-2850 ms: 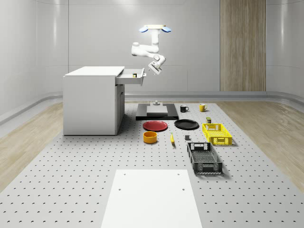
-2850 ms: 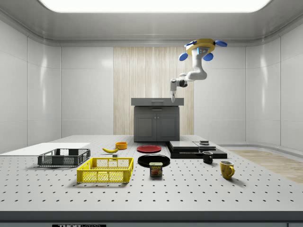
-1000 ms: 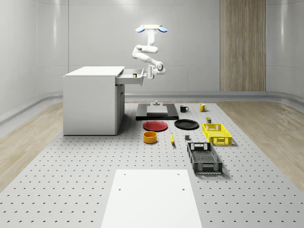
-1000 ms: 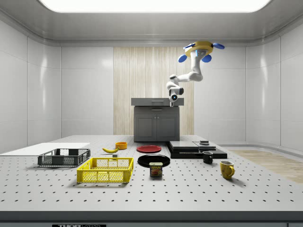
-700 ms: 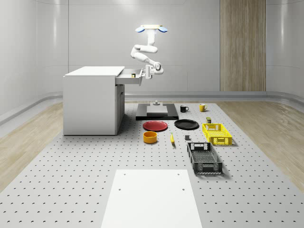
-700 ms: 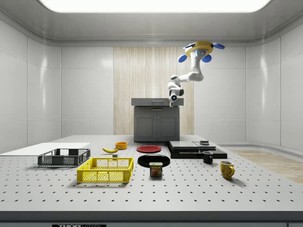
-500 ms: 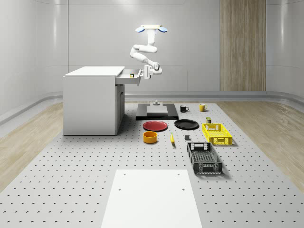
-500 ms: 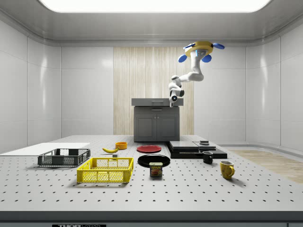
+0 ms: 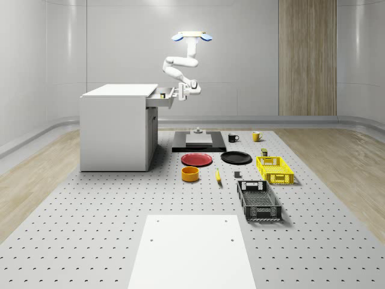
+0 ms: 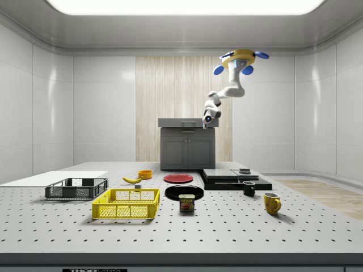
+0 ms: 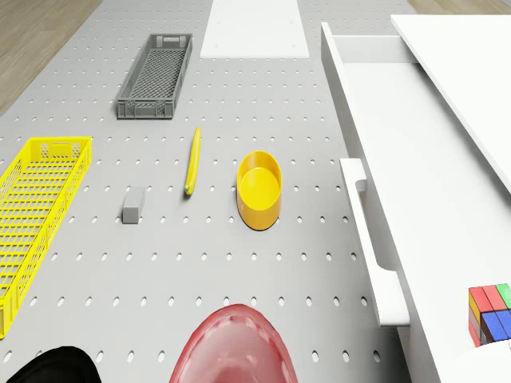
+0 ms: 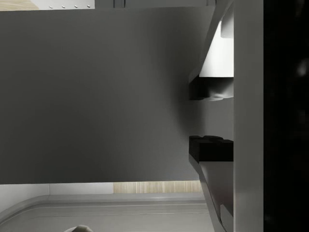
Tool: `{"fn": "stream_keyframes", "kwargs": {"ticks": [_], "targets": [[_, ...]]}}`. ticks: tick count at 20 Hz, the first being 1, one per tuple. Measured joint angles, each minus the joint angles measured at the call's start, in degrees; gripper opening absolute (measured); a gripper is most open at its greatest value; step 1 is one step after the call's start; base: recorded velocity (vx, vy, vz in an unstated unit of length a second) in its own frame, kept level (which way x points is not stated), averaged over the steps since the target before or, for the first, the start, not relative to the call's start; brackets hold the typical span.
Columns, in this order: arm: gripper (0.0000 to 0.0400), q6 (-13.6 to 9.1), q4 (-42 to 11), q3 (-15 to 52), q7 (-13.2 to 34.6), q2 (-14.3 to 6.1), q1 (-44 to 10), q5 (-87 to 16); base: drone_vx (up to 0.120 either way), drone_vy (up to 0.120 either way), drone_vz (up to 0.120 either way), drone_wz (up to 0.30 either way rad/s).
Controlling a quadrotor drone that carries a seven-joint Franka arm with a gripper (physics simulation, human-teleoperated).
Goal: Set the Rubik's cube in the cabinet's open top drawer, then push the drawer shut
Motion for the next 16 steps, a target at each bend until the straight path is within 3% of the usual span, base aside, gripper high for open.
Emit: {"fn": "stream_keyframes", "kwargs": {"ticks": [1, 3, 10, 16], "targets": [[0.0105, 0.4, -0.1, -0.2, -1.7, 0.0, 1.1, -2.0, 0.0, 0.0, 0.0, 0.0], [0.0105, 1.2, -0.6, -2.4, 1.8, -0.2, 2.0, -2.9, 0.0, 0.0, 0.0, 0.0], [0.0105, 4.8, 0.5, -2.9, -9.8, -0.3, 8.0, -14.3, 0.0, 0.0, 0.0, 0.0], [0.0105, 8.8, 3.4, -3.3, -13.6, -0.6, 9.8, -18.0, 0.0, 0.0, 0.0, 0.0]]}}
